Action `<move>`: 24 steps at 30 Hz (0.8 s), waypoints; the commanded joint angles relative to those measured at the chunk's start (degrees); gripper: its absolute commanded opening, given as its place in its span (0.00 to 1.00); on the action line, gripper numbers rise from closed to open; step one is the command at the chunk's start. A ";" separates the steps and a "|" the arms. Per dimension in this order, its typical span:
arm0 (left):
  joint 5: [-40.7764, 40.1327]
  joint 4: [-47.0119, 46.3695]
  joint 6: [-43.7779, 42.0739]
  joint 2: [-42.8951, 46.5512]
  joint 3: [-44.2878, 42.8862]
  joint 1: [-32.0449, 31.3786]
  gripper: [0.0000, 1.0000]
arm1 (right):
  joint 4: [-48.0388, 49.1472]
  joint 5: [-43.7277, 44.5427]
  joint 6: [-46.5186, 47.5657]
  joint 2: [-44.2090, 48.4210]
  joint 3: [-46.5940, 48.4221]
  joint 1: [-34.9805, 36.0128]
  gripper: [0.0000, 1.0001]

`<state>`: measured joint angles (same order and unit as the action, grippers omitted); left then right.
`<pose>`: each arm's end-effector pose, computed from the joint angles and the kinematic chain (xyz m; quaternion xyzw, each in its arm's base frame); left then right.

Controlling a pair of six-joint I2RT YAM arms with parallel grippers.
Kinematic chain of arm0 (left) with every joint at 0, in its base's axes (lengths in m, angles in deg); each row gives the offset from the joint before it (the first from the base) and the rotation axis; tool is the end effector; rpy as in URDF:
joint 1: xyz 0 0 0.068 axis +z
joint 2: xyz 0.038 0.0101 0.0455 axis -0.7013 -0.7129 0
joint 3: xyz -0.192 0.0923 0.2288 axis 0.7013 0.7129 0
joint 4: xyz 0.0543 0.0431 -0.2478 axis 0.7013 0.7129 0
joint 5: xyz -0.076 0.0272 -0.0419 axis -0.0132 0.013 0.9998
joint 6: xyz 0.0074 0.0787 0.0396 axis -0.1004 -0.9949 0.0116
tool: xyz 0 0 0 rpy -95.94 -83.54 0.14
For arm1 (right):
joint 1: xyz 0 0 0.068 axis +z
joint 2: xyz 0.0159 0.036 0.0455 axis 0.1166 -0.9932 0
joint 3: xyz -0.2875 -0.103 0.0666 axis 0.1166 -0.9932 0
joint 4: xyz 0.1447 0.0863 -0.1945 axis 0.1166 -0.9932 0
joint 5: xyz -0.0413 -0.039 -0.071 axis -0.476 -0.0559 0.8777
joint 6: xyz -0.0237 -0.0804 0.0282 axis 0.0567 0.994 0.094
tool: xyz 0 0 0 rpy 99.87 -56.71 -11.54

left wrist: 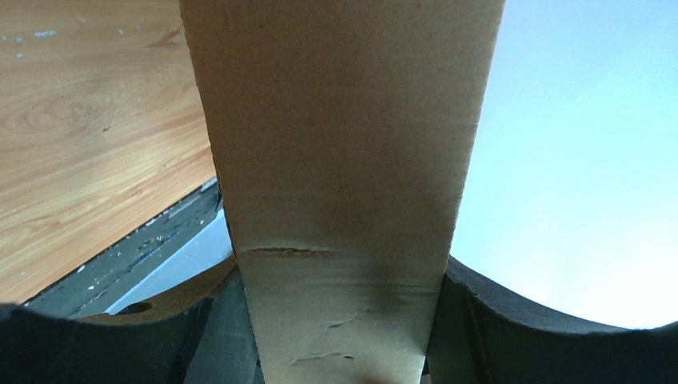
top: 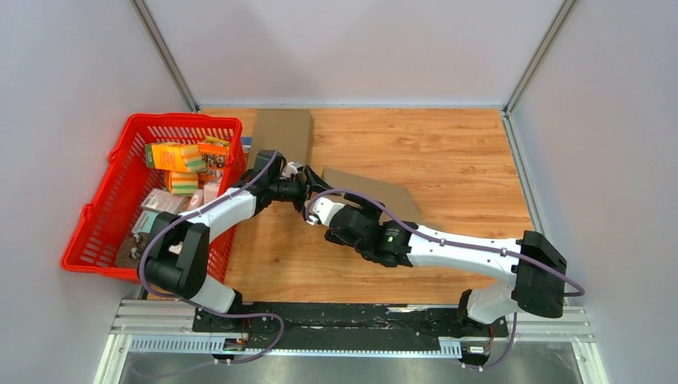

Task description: Fold the paper box

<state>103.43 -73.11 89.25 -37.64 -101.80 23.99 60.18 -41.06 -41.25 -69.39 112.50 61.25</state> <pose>0.2761 -0.1698 0.2362 0.2638 -0.7963 0.5379 0.0831 0.1623 0.2728 0.2771 -0.5295 0.7171 -0.1369 0.4320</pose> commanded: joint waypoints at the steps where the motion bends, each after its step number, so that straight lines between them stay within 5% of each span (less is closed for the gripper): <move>1: 4.48 -0.27 3.17 2.94 0.92 -0.30 0.11 | 4.75 3.41 1.28 1.51 -0.82 -0.62 0.82; 8: 5.01 -2.13 0.81 5.65 2.06 -0.21 0.52 | 4.84 3.33 0.14 4.84 -1.52 -0.62 0.50; 11: 4.92 -2.12 -1.91 6.89 2.15 0.06 0.69 | 4.23 2.28 -0.39 7.04 -1.61 -0.53 0.48; 18: 4.74 -8.45 3.87 11.63 6.28 3.13 0.71 | 0.62 2.89 -1.53 11.62 -3.71 0.17 0.47; 24: 4.22 11.48 -0.96 15.24 3.39 6.46 0.73 | 0.53 8.34 -1.18 12.76 -5.65 1.31 0.45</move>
<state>106.47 -73.41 92.61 -26.54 -96.42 25.92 63.26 -44.42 -38.08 -60.85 108.13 63.67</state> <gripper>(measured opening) 0.729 0.612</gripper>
